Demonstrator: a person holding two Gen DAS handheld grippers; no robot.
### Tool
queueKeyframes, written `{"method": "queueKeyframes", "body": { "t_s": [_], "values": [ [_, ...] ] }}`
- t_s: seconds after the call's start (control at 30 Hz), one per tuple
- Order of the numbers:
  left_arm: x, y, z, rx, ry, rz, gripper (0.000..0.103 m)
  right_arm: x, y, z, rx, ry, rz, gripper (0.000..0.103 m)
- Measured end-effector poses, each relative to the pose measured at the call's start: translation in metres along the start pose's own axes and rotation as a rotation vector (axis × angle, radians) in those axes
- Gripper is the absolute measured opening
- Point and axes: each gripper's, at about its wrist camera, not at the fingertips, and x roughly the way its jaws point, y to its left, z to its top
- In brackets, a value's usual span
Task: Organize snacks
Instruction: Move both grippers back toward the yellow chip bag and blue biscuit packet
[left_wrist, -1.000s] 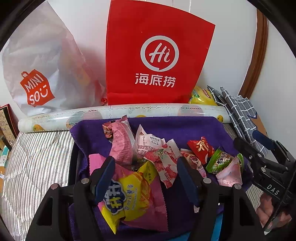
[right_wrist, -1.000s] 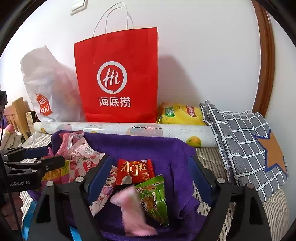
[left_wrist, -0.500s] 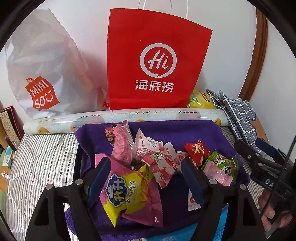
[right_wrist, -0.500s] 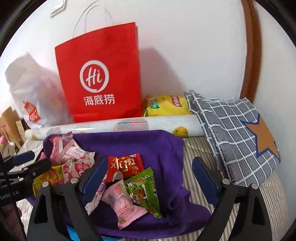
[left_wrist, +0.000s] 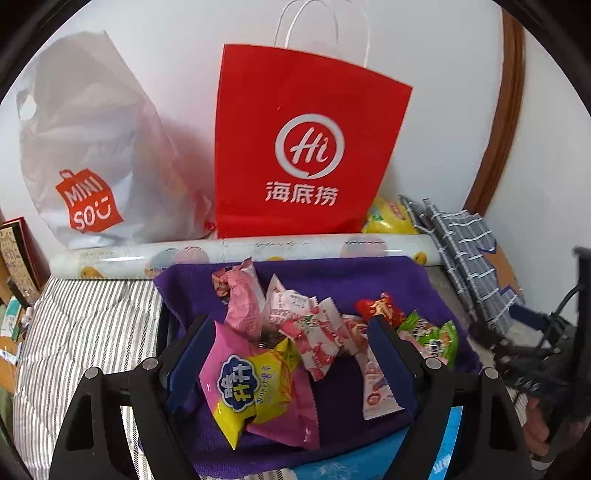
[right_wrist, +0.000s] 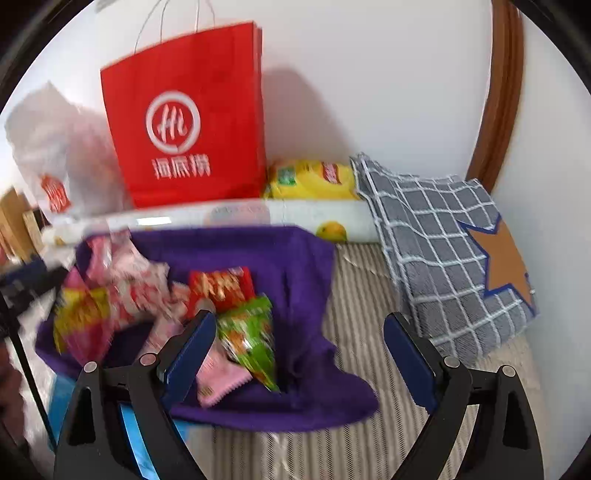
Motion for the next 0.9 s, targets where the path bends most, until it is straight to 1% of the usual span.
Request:
{"method": "queueKeyframes", "body": {
  "t_s": [0.1, 0.2, 0.33, 0.37, 0.47, 0.5, 0.6, 0.7, 0.83, 0.9],
  "values": [
    [-0.005, -0.003, 0.001, 0.011, 0.019, -0.015, 0.082, -0.009, -0.002, -0.008, -0.014, 0.005, -0.049, 0.092],
    [-0.016, -0.005, -0.003, 0.008, 0.008, -0.031, 0.082, -0.024, -0.004, -0.014, -0.036, 0.011, -0.022, 0.092],
    [-0.035, -0.002, -0.011, -0.008, -0.028, -0.013, 0.083, -0.050, -0.008, -0.022, -0.015, -0.024, -0.019, 0.092],
    [-0.040, -0.002, -0.014, -0.004, -0.027, -0.009, 0.083, -0.057, -0.011, -0.025, 0.004, -0.025, -0.014, 0.092],
    [-0.047, -0.001, -0.021, 0.013, 0.042, -0.023, 0.083, -0.069, -0.015, -0.029, 0.035, -0.003, 0.036, 0.092],
    [-0.051, 0.000, -0.025, 0.013, 0.046, -0.018, 0.083, -0.076, -0.016, -0.033, 0.045, -0.015, 0.064, 0.092],
    [-0.067, 0.004, -0.036, 0.020, 0.039, 0.004, 0.084, -0.091, -0.012, -0.042, 0.054, -0.044, 0.130, 0.091],
    [-0.084, 0.009, -0.049, 0.009, 0.033, 0.011, 0.084, -0.102, -0.005, -0.053, 0.049, -0.053, 0.157, 0.086],
    [-0.109, 0.017, -0.065, 0.009, 0.014, 0.018, 0.083, -0.113, -0.001, -0.069, 0.087, -0.029, 0.214, 0.085],
    [-0.119, 0.020, -0.072, 0.001, 0.003, 0.041, 0.083, -0.119, 0.002, -0.079, 0.085, -0.033, 0.216, 0.085]
  ]
}}
